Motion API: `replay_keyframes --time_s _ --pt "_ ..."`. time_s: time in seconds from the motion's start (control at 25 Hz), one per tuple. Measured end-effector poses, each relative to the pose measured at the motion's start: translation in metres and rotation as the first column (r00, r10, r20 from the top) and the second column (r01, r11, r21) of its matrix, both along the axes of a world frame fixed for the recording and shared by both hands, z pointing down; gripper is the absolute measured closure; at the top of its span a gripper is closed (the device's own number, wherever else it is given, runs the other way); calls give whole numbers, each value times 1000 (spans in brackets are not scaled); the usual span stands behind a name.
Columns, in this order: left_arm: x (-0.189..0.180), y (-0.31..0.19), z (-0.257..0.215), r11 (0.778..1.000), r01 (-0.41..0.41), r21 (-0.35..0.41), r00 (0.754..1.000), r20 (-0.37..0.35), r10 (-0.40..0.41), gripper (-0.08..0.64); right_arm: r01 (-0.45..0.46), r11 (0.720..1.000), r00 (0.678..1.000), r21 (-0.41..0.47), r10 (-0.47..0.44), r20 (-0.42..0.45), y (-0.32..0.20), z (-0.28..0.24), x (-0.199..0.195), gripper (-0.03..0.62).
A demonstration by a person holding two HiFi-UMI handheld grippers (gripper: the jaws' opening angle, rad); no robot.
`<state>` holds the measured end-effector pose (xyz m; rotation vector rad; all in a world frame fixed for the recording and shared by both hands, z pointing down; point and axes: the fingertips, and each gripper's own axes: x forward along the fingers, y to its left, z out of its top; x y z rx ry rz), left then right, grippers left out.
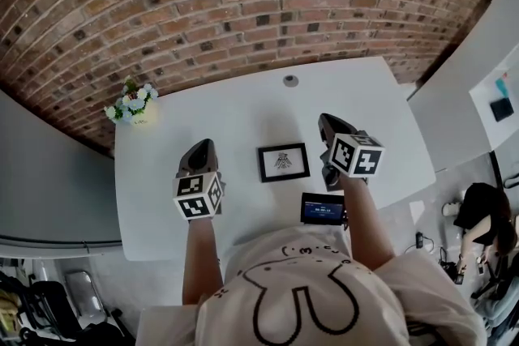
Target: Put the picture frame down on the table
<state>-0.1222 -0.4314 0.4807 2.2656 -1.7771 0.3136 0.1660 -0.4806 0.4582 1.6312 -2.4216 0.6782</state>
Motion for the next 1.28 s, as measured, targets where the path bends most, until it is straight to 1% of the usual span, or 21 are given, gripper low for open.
replay_keyframes --time_s 0.12,0.24,0.44,0.52,0.68,0.8,0.88,1.04,1.16,1.28 --pt "3 -4 -12 999 -8 33 1000 10 7 551 32 998 999 61 -31 -14 0 -20 -2 575" --pt "5 -7 -25 997 -11 71 1000 23 9 551 59 989 998 133 -55 -35 2 -39 -4 575" --pt "3 -12 -54 989 -5 145 999 45 -2 551 94 957 993 273 -72 -89 8 -70 -7 575" --pt "1 -13 -67 984 -3 179 999 53 -7 551 103 940 992 324 -74 -102 11 -82 -8 575" --pt "0 -13 -85 973 1 231 998 55 -15 551 102 899 993 427 -66 -98 15 -103 -9 575" --pt "1 -11 -93 967 2 255 998 58 -17 551 94 859 994 504 -48 -102 19 -117 -8 575" --pt "0 -9 -100 958 2 288 997 68 -22 551 97 832 993 546 -45 -108 22 -125 -9 575" --pt "2 -6 -112 935 -13 355 995 101 -24 551 114 802 988 586 -30 -151 26 -130 -13 575" --pt "7 -3 -119 916 -33 399 994 108 -11 551 144 774 980 616 -23 -199 31 -134 -18 575" --pt "11 -2 -123 908 -48 417 994 111 1 551 163 759 975 630 -26 -221 34 -136 -22 575"
